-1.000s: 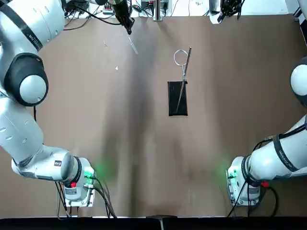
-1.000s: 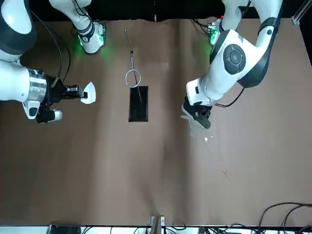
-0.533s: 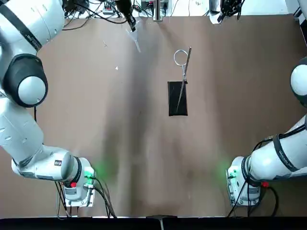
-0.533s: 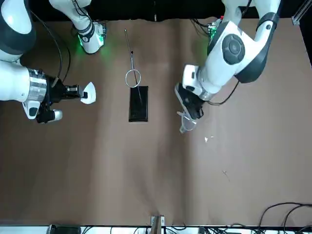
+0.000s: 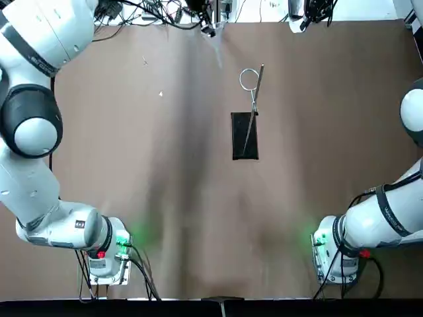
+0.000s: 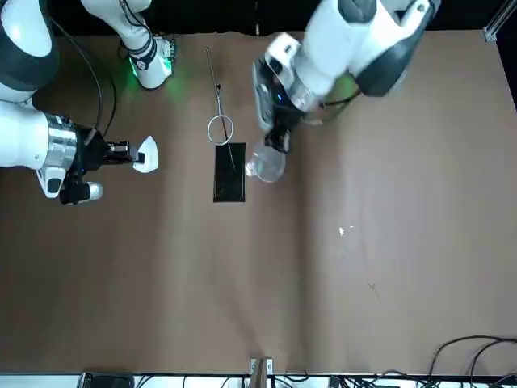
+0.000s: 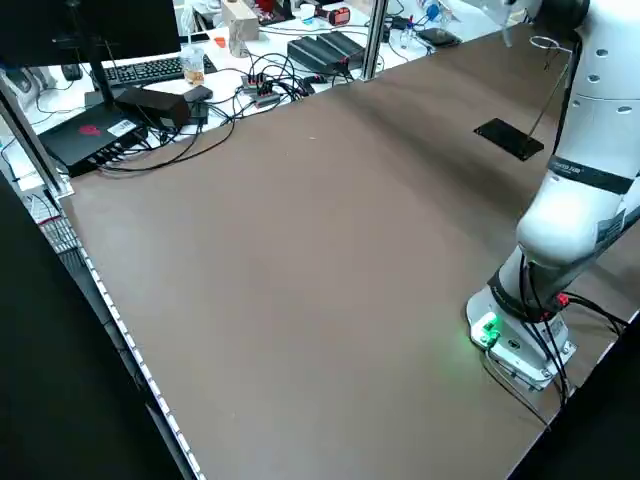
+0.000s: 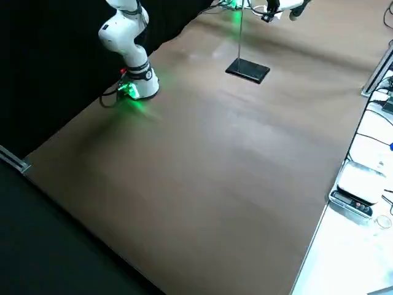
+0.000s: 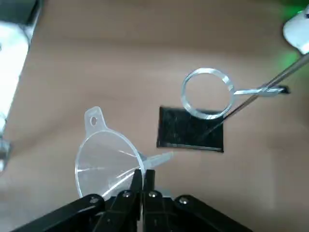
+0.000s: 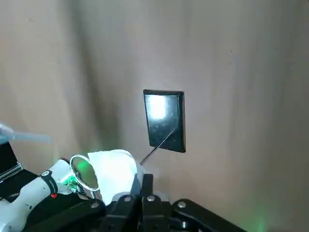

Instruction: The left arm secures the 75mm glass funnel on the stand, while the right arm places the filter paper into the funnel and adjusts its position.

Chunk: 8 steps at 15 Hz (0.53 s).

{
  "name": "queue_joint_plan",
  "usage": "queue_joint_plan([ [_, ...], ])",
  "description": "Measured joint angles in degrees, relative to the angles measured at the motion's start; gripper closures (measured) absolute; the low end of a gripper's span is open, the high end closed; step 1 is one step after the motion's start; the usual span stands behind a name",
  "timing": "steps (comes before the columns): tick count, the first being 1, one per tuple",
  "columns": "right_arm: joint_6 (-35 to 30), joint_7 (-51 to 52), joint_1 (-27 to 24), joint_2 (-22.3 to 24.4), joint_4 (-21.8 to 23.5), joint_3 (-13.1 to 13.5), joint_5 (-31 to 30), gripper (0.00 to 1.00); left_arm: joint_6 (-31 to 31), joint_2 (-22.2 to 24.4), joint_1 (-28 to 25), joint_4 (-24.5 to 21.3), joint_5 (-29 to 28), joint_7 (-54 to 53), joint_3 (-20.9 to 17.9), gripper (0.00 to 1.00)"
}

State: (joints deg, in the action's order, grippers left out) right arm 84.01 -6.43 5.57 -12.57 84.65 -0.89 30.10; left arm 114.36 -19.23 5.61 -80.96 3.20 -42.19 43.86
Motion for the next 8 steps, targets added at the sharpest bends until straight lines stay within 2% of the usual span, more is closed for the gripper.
queue_joint_plan([
  [3, -0.01, 0.0, -0.01, 0.0, 0.0, 0.0, 0.0, 0.99, 3.11, 0.84, 0.01, 0.07, 0.0, -6.32, 2.71, 0.97],
  [8, -0.05, 0.0, 0.19, 0.0, 0.0, -0.17, 0.04, 0.99, 4.06, 1.23, -0.01, 0.1, 0.01, -11.54, 6.96, 0.97],
])
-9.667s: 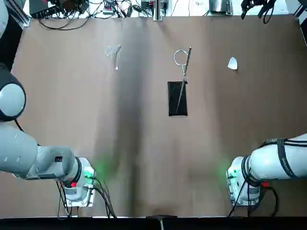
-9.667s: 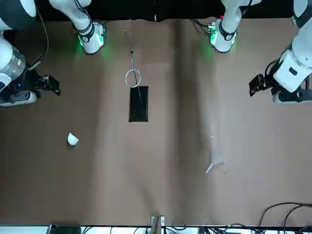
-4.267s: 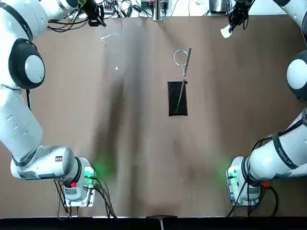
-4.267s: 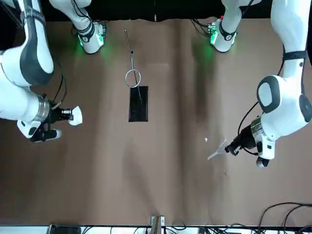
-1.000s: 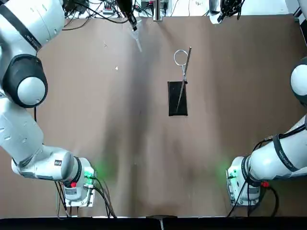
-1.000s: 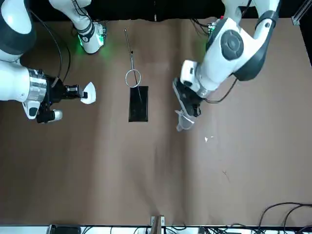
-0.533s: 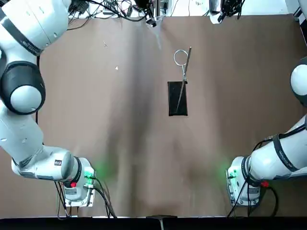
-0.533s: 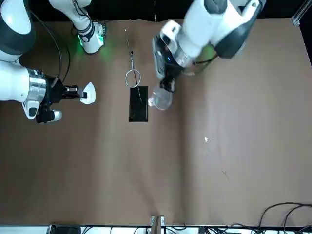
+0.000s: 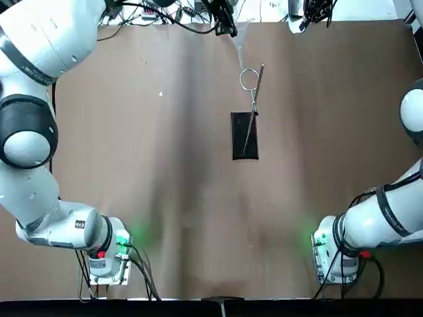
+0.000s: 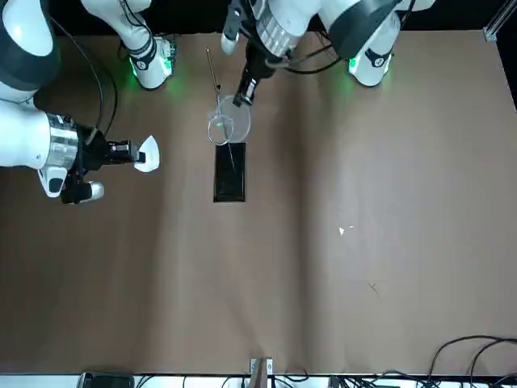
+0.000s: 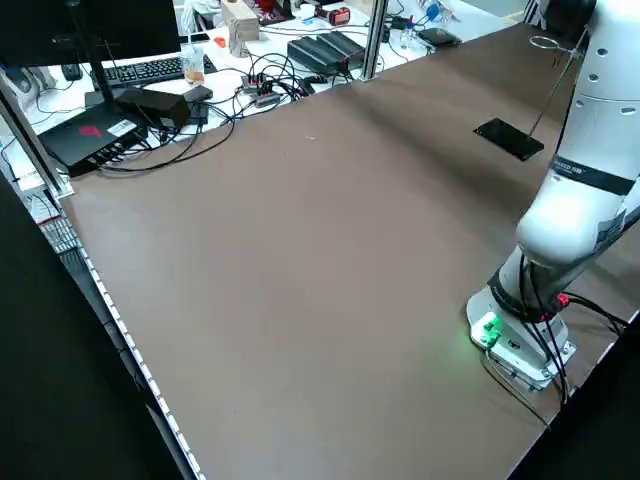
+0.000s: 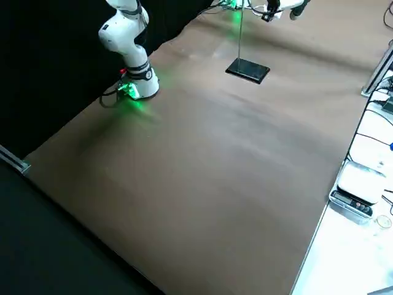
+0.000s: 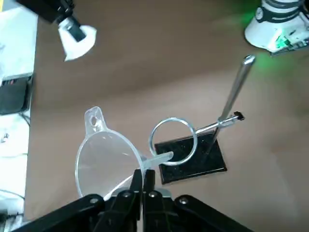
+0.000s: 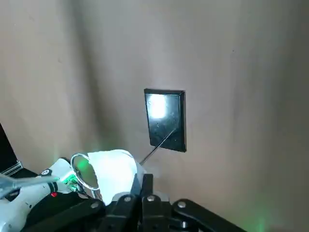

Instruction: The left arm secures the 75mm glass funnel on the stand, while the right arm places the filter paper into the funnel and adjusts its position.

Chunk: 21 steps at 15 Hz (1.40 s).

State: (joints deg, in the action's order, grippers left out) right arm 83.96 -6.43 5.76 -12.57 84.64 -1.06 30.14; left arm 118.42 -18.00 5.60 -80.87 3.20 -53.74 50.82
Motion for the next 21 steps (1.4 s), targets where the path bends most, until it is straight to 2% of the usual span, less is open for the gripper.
queue_joint_plan([
  [8, -0.01, -0.01, -0.05, 0.0, 0.0, 0.12, 0.0, 0.99, 5.81, -0.01, 1.22, -0.09, -0.53, -5.09, 1.48, 0.97],
  [17, -0.19, -0.01, -0.2, 0.0, -0.01, 0.23, 0.0, 0.99, 6.35, -0.26, 2.85, -1.18, -5.34, -6.01, 1.49, 0.97],
  [21, -0.25, -0.02, -0.2, 0.02, -0.04, 0.23, 0.0, 0.99, 6.36, -0.8, 4.08, -2.58, -9.73, -6.11, 1.48, 0.97],
])
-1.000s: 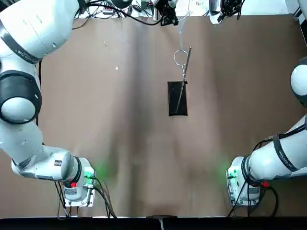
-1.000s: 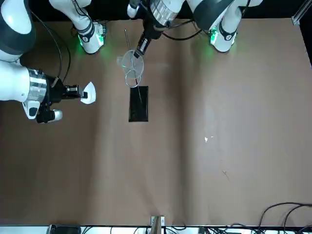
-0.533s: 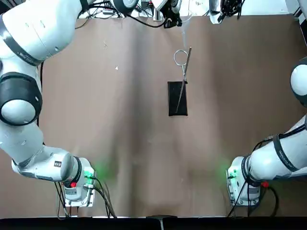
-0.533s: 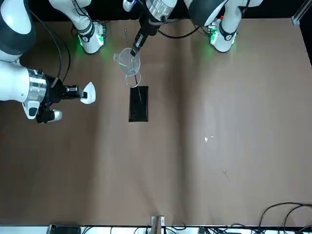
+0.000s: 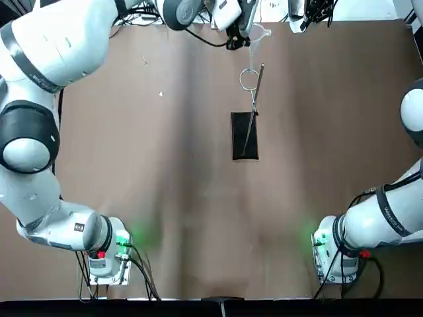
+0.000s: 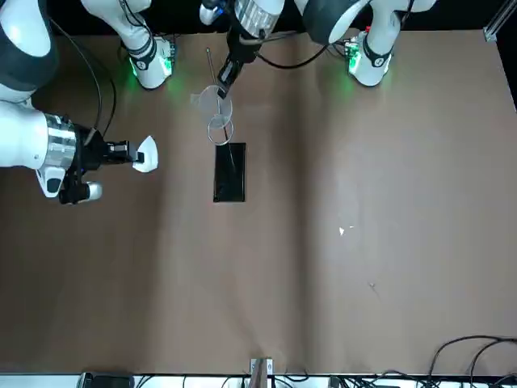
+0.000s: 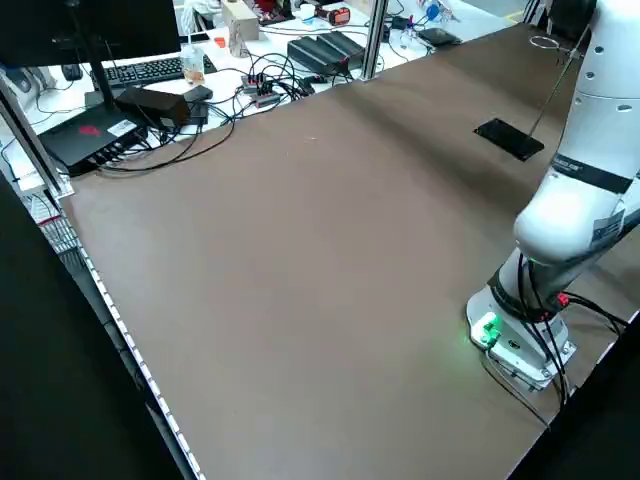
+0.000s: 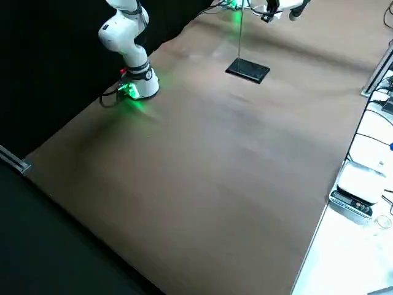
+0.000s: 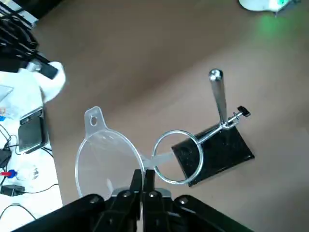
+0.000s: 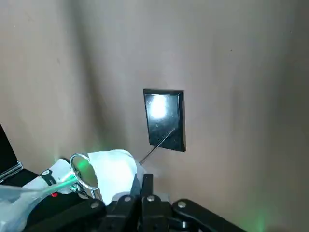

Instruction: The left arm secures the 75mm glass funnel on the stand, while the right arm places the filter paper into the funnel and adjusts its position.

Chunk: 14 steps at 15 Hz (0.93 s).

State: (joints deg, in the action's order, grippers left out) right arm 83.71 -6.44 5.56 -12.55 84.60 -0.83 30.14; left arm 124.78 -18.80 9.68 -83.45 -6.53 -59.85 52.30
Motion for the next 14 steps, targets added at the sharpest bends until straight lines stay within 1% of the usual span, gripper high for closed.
queue_joint_plan([
  [1, -0.07, 0.0, 0.0, 0.02, -0.02, 0.0, 0.0, 0.99, 0.05, -0.84, 0.65, -0.9, -1.47, 0.0, -0.01, 0.97],
  [4, -0.12, 0.0, 0.0, 0.02, -0.03, 0.0, 0.0, 0.99, 0.42, -1.77, 0.97, -1.43, -1.78, 0.0, -0.02, 0.97],
  [7, -0.13, 0.0, 0.05, 0.02, -0.04, -0.04, 0.05, 0.99, 1.24, -1.89, 1.19, -1.99, -1.89, 0.0, -0.02, 0.97],
  [9, -0.15, -0.21, 0.29, 0.02, -0.03, -0.24, 0.27, 0.99, 2.0, -1.94, 1.54, -2.74, -3.34, 0.01, -0.04, 0.97],
  [11, -0.19, -0.49, 1.12, 0.02, -0.04, -0.47, 1.64, 0.99, 3.64, -2.28, 1.68, -4.15, -4.69, 0.01, -0.09, 0.97],
  [12, -0.19, -1.07, 2.14, 0.03, -0.05, -0.55, 2.65, 0.99, 5.5, -2.91, 1.69, -5.51, -5.58, 0.02, -0.14, 0.97],
  [14, -0.19, -1.8, 3.13, 0.03, -0.06, -0.6, 3.29, 0.99, 6.89, -3.63, 1.71, -6.3, -5.84, 0.02, -0.15, 0.97],
])
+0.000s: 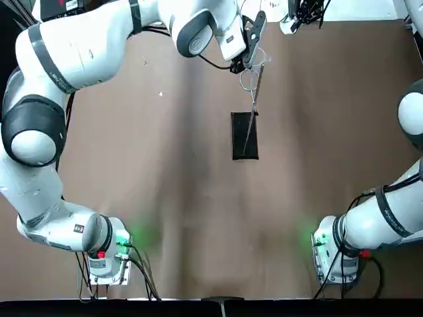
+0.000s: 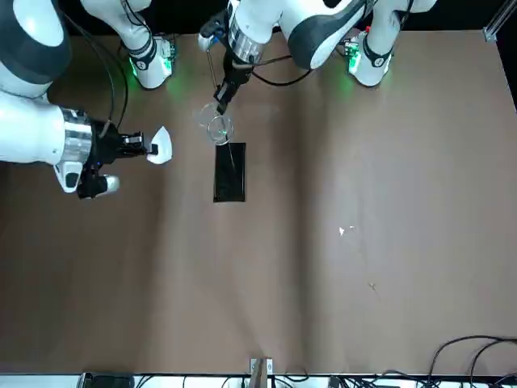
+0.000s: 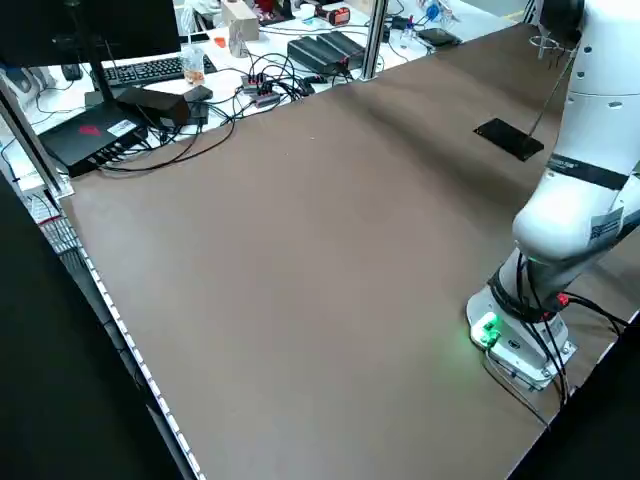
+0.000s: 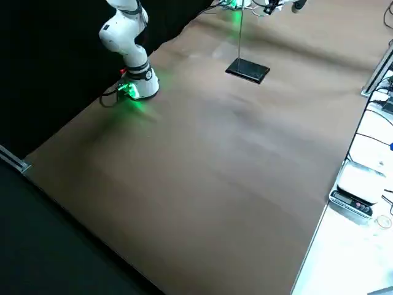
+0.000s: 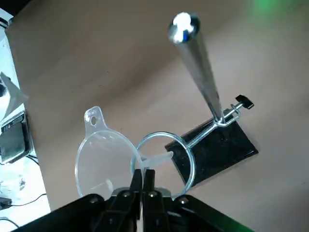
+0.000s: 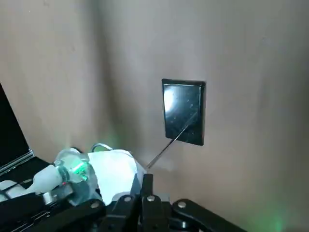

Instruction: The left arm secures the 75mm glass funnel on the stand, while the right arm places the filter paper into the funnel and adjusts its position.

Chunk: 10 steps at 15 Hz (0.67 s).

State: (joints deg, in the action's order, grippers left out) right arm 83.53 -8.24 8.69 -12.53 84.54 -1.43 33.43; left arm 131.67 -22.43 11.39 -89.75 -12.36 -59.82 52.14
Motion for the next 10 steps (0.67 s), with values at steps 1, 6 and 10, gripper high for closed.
queue_joint_plan([
  [1, 0.0, -0.15, 0.45, 0.0, -0.01, -0.02, 0.44, 0.99, 0.58, -0.24, 0.0, -0.33, -0.23, 0.0, -0.01, 0.97],
  [6, 0.0, -0.26, 2.44, 0.0, -0.03, -0.11, 2.72, 0.99, 3.85, -0.53, 0.01, -2.94, -0.72, 0.0, -0.07, 0.97],
  [10, 0.0, -0.27, 3.12, 0.0, -0.03, -0.12, 3.14, 0.99, 4.44, -0.53, 0.01, -3.55, -0.74, 0.12, -0.13, 0.96],
])
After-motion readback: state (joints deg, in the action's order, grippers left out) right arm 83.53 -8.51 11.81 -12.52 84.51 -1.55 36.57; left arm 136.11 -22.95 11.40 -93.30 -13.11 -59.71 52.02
